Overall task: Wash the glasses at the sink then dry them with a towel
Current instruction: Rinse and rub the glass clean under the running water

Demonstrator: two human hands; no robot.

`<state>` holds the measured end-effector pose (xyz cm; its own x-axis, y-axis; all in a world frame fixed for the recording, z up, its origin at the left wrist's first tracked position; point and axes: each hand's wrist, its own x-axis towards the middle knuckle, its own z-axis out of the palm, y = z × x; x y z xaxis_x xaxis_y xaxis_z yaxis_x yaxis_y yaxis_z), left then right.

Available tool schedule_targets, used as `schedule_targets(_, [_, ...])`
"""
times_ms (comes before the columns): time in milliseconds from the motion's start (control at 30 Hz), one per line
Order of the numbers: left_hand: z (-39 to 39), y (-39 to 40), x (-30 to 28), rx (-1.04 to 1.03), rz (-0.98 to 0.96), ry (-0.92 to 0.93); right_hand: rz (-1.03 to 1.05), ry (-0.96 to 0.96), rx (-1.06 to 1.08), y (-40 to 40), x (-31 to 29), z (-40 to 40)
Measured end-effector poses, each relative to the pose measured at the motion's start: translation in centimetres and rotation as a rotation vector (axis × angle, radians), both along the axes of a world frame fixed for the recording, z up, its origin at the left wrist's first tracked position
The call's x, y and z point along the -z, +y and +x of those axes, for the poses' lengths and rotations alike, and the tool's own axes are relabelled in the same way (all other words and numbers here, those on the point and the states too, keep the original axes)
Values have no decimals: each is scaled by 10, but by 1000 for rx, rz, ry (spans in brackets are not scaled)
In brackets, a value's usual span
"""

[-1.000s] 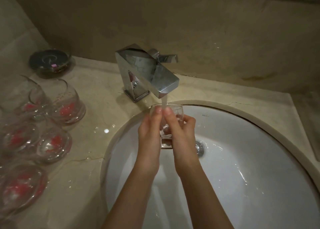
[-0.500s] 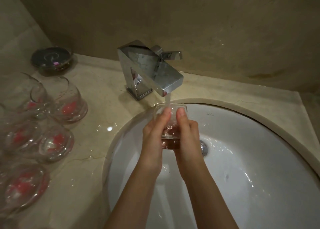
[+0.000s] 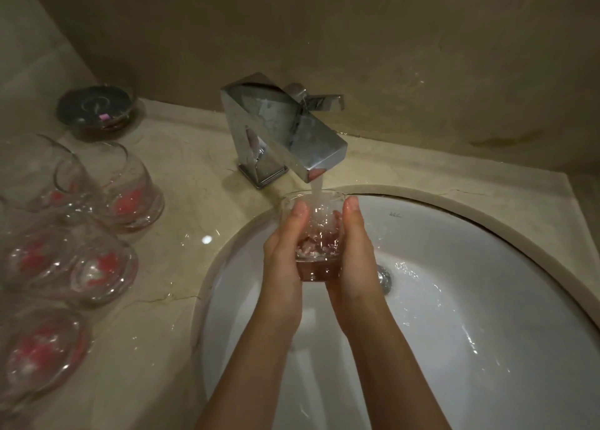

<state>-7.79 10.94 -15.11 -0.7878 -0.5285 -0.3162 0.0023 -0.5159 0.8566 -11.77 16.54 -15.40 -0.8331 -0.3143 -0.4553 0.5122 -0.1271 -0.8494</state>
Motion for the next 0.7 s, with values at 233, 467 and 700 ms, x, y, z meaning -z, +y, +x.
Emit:
schedule_targets(233, [2,-1,4,-41,-77,-33,129,57,-45,2,10,-4])
schedule_targets(467, [3,4,-4,-56,4,13,334,190,-102,3,-16,-7])
schedule_targets(700, [11,-1,-1,-75,-6,-70,169,268,-9,4,-55,-37])
